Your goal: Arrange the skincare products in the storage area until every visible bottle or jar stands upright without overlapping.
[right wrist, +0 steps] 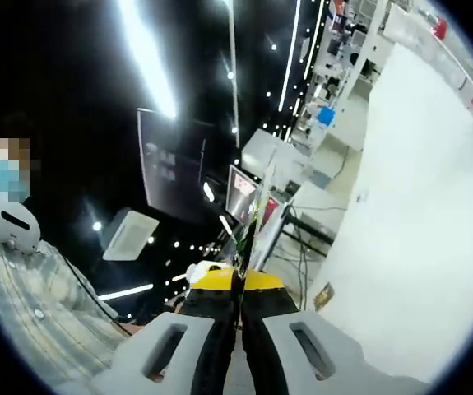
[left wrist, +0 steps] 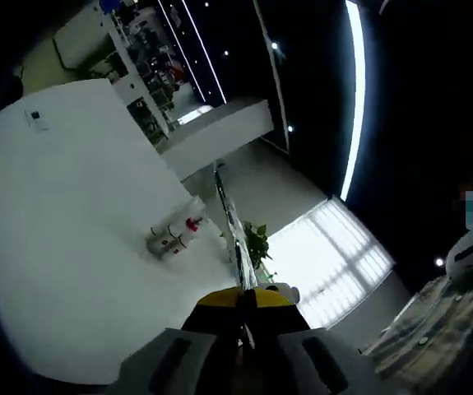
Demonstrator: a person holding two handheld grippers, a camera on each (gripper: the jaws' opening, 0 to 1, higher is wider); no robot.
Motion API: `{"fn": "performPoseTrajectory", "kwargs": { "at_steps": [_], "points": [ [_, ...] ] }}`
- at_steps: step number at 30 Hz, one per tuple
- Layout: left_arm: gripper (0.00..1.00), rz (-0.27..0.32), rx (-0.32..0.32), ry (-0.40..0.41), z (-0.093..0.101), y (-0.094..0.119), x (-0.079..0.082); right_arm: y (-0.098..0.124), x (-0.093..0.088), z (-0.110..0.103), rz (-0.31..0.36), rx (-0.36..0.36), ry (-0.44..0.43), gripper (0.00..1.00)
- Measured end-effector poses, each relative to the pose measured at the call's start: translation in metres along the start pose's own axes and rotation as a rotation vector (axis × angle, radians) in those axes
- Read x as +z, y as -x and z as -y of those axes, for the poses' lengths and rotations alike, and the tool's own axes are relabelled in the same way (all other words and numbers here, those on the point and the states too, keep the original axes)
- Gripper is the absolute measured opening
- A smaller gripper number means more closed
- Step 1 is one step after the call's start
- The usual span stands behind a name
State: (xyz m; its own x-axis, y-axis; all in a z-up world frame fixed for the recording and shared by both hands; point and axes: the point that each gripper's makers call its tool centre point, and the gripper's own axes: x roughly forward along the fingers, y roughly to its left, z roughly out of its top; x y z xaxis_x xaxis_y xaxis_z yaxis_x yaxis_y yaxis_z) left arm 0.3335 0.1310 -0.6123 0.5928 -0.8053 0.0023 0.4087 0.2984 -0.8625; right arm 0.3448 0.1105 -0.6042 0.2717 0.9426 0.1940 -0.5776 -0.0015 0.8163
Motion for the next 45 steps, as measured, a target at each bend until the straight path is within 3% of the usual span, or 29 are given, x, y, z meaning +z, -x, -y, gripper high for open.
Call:
{"fn": "performPoseTrajectory", "kwargs": {
  "at_steps": [2, 4, 6, 7, 9, 10, 12, 15, 17, 20, 24, 26, 28, 40, 45],
  "points": [
    [0.1, -0.013, 0.061, -0.05, -0.009, 0.001, 0.001, -0.002, 0.007, 0.007, -0.01, -0.016, 0.018, 0.0],
    [0.17, -0.015, 0.133, -0.16, -0.02, 0.003, 0.005, 0.0, 0.024, 0.013, 0.019, -0.023, 0.016, 0.0],
    [0.23, -0.039, 0.24, -0.313, -0.033, 0.008, 0.008, 0.002, 0.039, 0.019, 0.036, -0.037, 0.034, 0.0],
    [0.27, -0.069, 0.304, -0.447, -0.041, 0.01, 0.009, 0.002, 0.045, 0.021, 0.04, -0.043, 0.039, 0.0],
    [0.3, -0.117, 0.373, -0.545, -0.048, 0.009, 0.004, 0.003, 0.06, 0.026, 0.044, -0.059, 0.066, 0.0],
    [0.28, -0.193, 0.421, -0.65, -0.056, 0.01, -0.004, 0.003, 0.071, 0.025, 0.063, -0.04, 0.063, 0.0],
    [0.29, -0.262, 0.478, -0.759, -0.07, 0.009, -0.012, 0.003, 0.085, 0.035, 0.076, -0.079, 0.078, 0.0],
    [0.31, -0.324, 0.53, -0.835, -0.081, 0.008, -0.022, 0.0, 0.096, 0.046, 0.078, -0.107, 0.084, 0.0],
    [0.3, -0.397, 0.568, -0.929, -0.091, 0.012, -0.033, -0.001, 0.102, 0.059, 0.082, -0.141, 0.081, 0.0],
    [0.18, -0.531, 0.608, -1.045, -0.107, 0.021, -0.052, -0.003, 0.102, 0.073, 0.076, -0.172, 0.055, 0.0],
    [0.18, -0.494, 0.577, -1.036, -0.105, 0.011, -0.051, -0.004, 0.097, 0.094, 0.061, -0.227, 0.034, 0.0],
    [0.18, -0.511, 0.58, -1.036, -0.108, 0.012, -0.055, -0.002, 0.097, 0.109, 0.066, -0.251, 0.01, 0.0],
    [0.19, -0.567, 0.58, -1.048, -0.113, 0.014, -0.062, 0.001, 0.095, 0.125, 0.068, -0.281, -0.018, 0.0],
    [0.19, -0.58, 0.596, -1.014, -0.118, 0.017, -0.063, 0.02, 0.098, 0.204, 0.14, -0.469, -0.17, 0.0],
    [0.19, -0.59, 0.6, -1.007, -0.12, 0.017, -0.064, 0.029, 0.099, 0.225, 0.156, -0.528, -0.22, 0.0]
  ]
}}
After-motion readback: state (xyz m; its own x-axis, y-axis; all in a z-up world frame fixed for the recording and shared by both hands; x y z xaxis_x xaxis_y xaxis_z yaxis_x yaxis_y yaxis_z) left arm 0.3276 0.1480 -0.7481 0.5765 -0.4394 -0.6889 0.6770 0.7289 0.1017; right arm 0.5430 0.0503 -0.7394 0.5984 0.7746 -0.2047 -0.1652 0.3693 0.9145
